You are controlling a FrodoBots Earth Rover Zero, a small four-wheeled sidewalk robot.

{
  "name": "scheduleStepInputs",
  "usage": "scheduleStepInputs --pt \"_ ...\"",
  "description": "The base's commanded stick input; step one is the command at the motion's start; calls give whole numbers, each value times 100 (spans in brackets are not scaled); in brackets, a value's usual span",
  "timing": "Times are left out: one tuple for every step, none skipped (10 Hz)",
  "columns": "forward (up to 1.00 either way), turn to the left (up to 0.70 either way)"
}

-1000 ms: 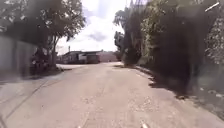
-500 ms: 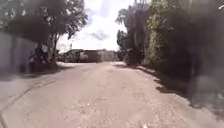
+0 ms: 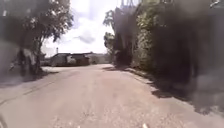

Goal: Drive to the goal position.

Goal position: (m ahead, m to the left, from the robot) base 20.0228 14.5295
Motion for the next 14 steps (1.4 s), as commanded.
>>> scheduleStepInputs --pt "70 0" --pt "76 0" --pt "85 0" --pt "85 13" --pt "85 26" --pt "85 33" --pt "85 18" --pt "85 0" --pt "85 0" --pt "85 0" --pt "85 3" --pt "85 5" --pt "85 24" --pt "85 30"
